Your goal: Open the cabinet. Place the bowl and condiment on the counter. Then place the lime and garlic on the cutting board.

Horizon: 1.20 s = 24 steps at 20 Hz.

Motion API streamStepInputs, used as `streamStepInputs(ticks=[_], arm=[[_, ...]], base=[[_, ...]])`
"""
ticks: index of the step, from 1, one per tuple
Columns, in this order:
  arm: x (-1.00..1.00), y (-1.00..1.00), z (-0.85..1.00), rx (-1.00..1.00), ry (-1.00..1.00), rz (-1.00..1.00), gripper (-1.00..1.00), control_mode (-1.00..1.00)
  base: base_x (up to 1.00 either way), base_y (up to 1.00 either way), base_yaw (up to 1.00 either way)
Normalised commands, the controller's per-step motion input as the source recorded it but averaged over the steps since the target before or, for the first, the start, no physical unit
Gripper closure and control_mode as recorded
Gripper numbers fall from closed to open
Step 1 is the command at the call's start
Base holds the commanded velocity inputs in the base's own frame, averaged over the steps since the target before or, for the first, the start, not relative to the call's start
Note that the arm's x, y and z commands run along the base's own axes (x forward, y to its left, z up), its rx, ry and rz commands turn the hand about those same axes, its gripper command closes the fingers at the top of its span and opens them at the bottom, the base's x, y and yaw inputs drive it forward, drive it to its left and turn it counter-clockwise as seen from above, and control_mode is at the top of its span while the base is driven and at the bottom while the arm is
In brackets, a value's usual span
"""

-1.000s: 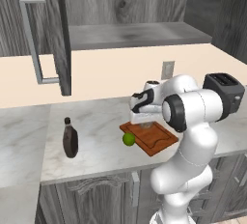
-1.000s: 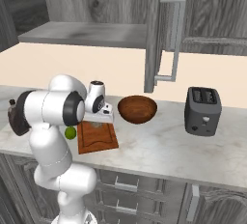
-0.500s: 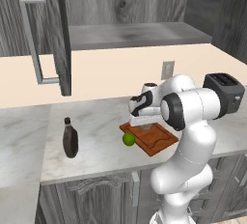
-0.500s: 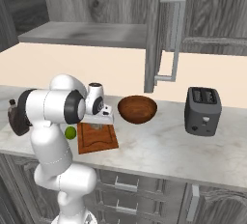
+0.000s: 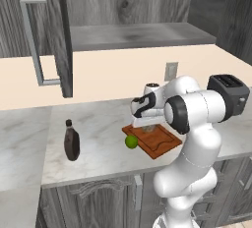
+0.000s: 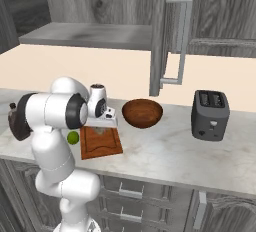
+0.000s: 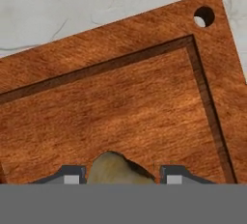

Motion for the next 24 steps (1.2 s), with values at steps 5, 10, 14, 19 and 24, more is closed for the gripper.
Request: streamStepInputs(ticks=[5,10,14,19,24], arm=[[0.0,0.0,0.47,0.01,0.01,-0.03,-1.0,-1.0],[-0.43,0.0,0.56,0.0,0.03,-0.1,-1.0,-1.0],[-0.75,0.0,0.33,0.0,0.04,-0.14,-1.0,-1.0],[-0.87,0.0,0.28,0.0,0.01,-0.11,-1.0,-1.0],[-0.55,0.15,0.45,0.0,0.01,-0.06,-1.0,-1.0]], base=[[0.0,0.0,0.0],[0.0,0.0,0.0],[0.0,0.0,0.0],[0.0,0.0,0.0],[0.0,0.0,0.0]])
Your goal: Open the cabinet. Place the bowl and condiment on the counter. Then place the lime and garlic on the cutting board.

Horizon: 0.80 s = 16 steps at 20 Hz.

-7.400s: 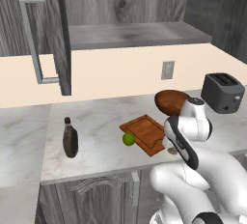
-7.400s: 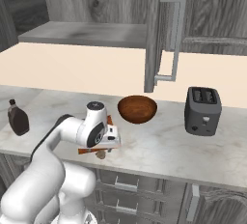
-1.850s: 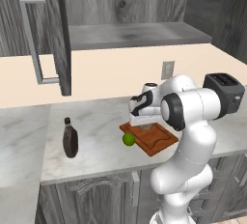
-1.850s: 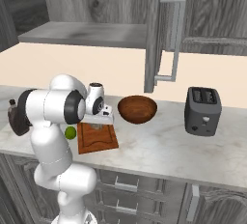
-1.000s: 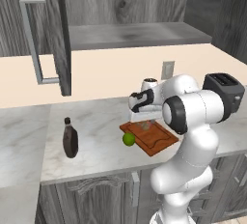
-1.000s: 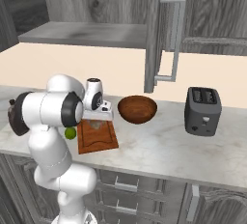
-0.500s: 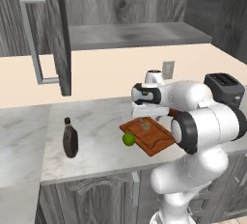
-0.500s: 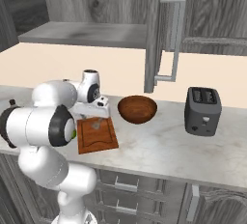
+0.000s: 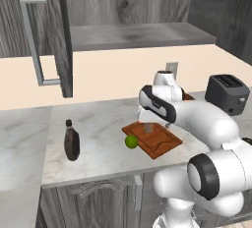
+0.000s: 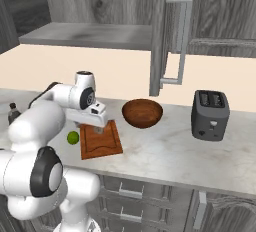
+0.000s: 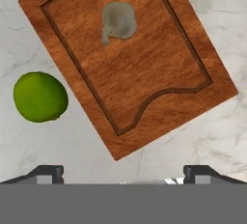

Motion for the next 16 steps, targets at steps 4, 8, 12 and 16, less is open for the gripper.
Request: streamStepInputs(ticks=[4,8,12,16], arm=[[-0.18,0.45,0.36,0.0,-0.01,0.0,-1.0,-1.0],[0.0,0.46,0.13,-0.01,0.0,0.0,-1.0,-1.0],[0.08,0.32,0.0,-0.04,0.0,0.0,-1.0,-1.0],[0.32,0.22,0.0,-0.02,0.0,0.0,-1.0,-1.0]], base=[[0.0,0.0,0.0],[0.0,0.0,0.0],[0.0,0.0,0.0],[0.0,0.0,0.0]])
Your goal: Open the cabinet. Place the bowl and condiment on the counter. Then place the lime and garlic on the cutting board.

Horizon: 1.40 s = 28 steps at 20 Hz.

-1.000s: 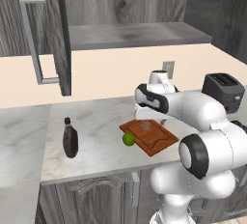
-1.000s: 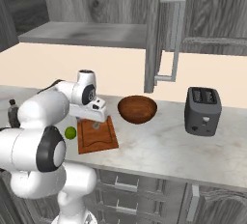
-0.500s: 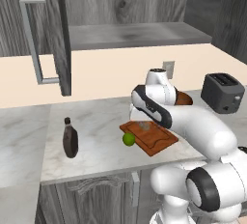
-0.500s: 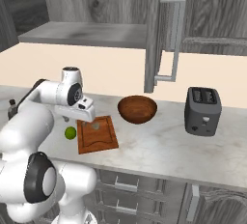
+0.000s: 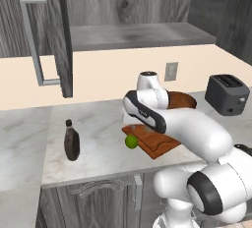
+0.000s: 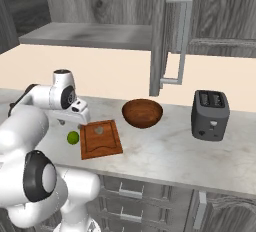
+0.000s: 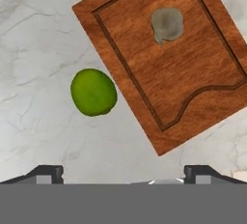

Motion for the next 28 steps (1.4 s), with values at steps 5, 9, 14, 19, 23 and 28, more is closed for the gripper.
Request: streamStepInputs(ticks=[5,9,14,19,23,28], arm=[[0.27,0.15,-0.04,0.0,0.0,0.02,-1.0,-1.0],[0.0,0.01,-0.15,-0.03,-0.01,0.07,-1.0,-1.0],[0.04,0.0,-0.26,-0.03,-0.03,0.12,-1.0,-1.0],[0.04,0.0,-0.14,0.0,-0.02,0.2,-1.0,-1.0],[0.0,0.0,-0.12,0.0,0.0,0.22,-1.0,-1.0],[0.0,0.04,-0.15,-0.02,0.0,0.19,-1.0,-1.0]], base=[[0.0,0.0,0.0],[0.0,0.0,0.0],[0.0,0.0,0.0],[0.0,0.0,0.0],[0.0,0.0,0.0],[0.0,0.0,0.0]])
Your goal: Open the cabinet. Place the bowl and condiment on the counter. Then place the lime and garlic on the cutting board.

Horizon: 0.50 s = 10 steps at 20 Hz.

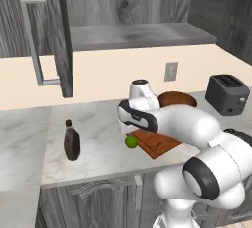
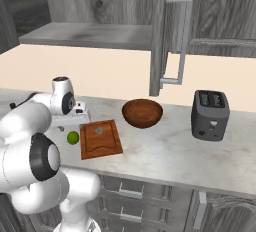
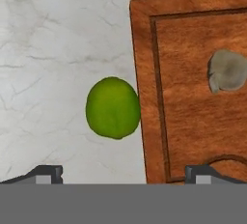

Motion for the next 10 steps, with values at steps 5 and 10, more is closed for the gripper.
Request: streamStepInputs(ticks=[5,10], arm=[[0.01,0.13,-0.22,-0.03,-0.01,0.16,-1.0,-1.0],[0.07,0.08,-0.23,-0.02,0.0,0.16,-1.0,-1.0]], base=[[0.0,0.0,0.0],[0.0,0.0,0.0]])
